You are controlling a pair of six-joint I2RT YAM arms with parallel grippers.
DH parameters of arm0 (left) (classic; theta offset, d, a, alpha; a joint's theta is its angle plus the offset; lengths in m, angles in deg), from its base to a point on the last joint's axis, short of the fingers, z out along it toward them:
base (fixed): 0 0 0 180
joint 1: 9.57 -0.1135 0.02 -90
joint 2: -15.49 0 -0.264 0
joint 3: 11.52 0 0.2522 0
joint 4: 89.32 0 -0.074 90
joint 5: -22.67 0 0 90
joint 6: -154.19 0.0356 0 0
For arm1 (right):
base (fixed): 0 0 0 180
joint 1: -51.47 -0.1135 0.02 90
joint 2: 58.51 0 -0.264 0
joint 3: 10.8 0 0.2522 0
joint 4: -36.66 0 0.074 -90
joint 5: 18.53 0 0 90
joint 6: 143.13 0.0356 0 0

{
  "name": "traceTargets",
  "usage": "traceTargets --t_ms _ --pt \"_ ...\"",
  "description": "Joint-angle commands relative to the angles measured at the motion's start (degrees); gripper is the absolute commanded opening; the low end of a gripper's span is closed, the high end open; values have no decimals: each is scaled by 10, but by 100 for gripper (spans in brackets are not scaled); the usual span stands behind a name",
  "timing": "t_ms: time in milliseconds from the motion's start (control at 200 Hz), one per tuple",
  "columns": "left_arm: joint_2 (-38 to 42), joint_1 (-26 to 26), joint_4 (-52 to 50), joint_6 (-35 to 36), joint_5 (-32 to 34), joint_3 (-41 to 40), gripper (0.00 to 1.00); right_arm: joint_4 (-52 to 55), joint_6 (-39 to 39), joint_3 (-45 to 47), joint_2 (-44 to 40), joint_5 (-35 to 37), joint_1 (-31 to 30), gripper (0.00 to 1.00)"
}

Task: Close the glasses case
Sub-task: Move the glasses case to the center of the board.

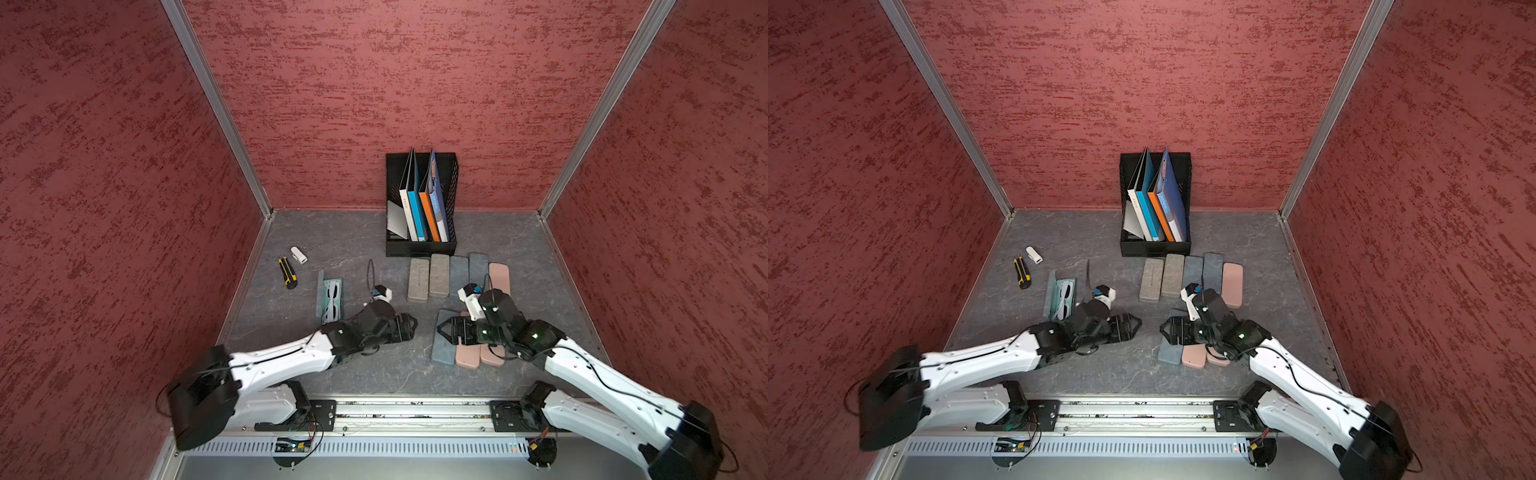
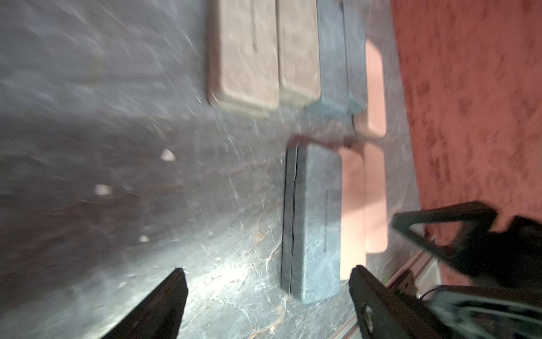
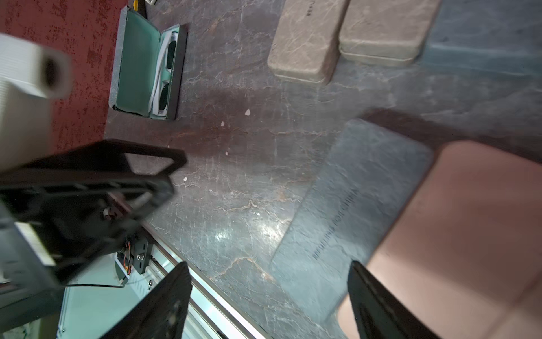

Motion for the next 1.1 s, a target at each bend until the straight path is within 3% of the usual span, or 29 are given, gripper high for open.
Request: traceTargets --t_ms 0,65,180,230,265,411,721,1092 --pt "100 -102 -205 47 10 23 89 -77 -2 -26 31 -60 2 84" --pt "135 -168 -280 78 11 54 93 -86 -6 -35 47 -67 1 84" --pt "115 -277 -347 126 5 90 94 -88 -21 -57 78 -85 1 86" --pt "90 -314 -347 138 0 90 95 -96 -25 -63 88 -94 1 93" --pt "71 -334 -339 145 -10 90 96 -103 -27 -63 92 -95 1 98" --pt "-14 -382 -295 183 -17 99 100 -119 -45 -63 104 -102 1 98" --pt "-123 -426 -240 235 -41 113 97 -105 -62 -76 126 -104 1 98" --pt "-186 -426 -230 279 -111 128 59 -115 -63 -61 144 -109 2 98"
